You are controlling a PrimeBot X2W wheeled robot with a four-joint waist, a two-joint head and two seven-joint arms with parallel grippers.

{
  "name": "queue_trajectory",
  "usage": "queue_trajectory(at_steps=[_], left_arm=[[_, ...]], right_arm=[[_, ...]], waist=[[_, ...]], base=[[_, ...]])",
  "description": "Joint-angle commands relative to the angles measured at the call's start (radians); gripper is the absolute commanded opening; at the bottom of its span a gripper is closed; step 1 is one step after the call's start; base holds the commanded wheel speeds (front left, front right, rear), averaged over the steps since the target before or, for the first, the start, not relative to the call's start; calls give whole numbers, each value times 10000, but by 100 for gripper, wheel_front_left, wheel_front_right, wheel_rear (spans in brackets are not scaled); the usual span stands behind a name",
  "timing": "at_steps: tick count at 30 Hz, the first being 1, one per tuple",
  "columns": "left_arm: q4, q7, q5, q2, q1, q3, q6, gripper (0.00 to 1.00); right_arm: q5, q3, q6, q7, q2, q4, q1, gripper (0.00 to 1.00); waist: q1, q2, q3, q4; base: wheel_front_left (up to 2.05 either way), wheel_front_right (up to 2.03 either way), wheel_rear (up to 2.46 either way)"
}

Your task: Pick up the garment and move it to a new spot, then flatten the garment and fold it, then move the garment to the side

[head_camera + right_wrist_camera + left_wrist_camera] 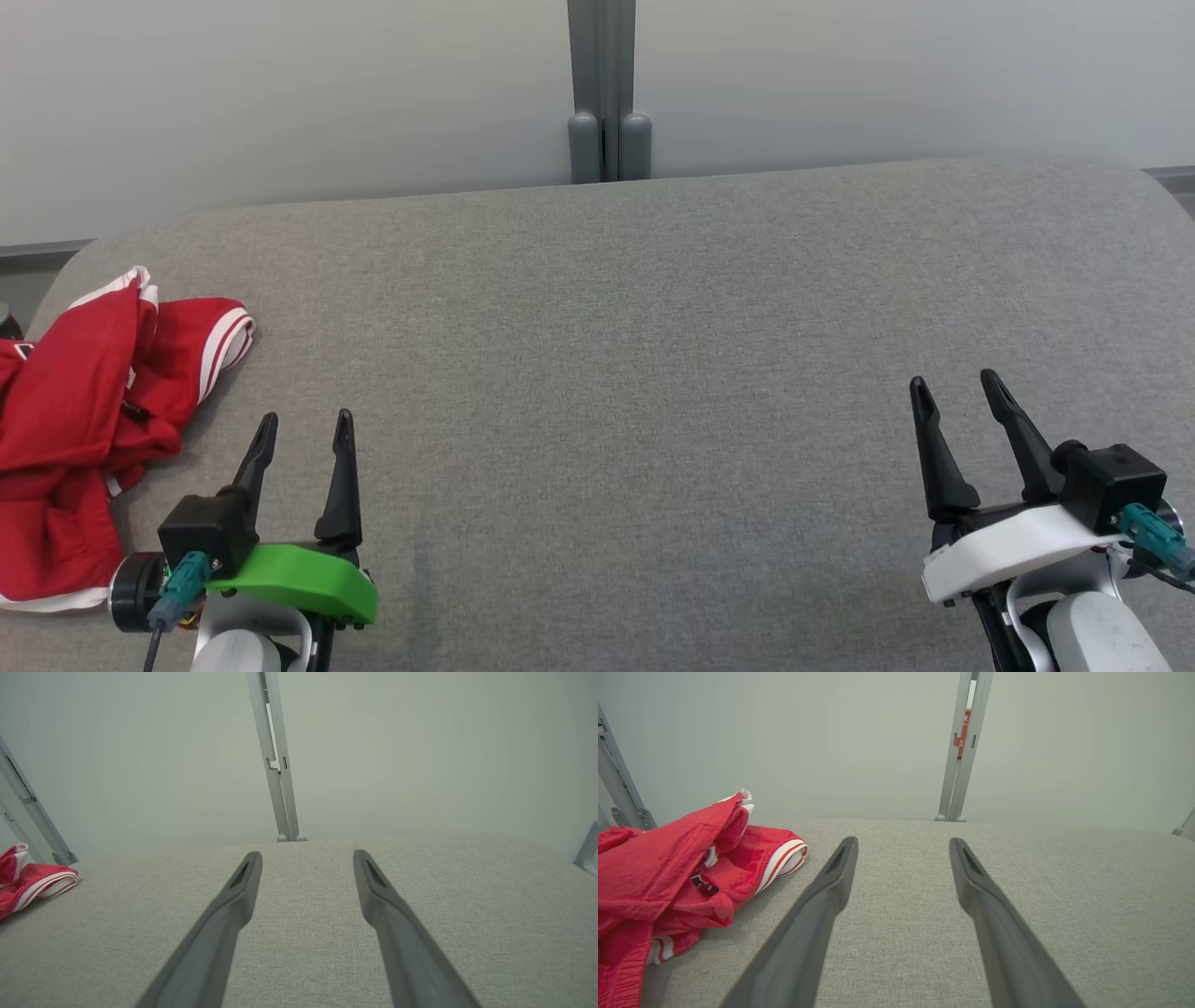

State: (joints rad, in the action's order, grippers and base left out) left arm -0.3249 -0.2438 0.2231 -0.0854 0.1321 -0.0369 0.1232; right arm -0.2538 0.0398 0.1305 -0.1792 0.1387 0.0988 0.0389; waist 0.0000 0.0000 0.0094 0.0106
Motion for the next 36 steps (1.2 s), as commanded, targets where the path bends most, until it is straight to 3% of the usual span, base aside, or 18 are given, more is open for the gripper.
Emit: queue_trajectory(at_steps=[1,19,36], left_arm=[[-9,-84,-233,-15,73,0,32,100],[-147,-220,-535,36,202,111,70,100],[41,-218,-635,2,307,805,-122,100]], right_arm=[[143,-29,4,-101,0,-45,-123,100],[525,-168,4,-288,-33,-86,-191,100],[594,773,3,-7,71,-721,173,100]], waist=[[0,0,4,9],[0,0,68,460],[0,0,352,3118]], base=[[0,0,0],[0,0,0],[0,0,0]])
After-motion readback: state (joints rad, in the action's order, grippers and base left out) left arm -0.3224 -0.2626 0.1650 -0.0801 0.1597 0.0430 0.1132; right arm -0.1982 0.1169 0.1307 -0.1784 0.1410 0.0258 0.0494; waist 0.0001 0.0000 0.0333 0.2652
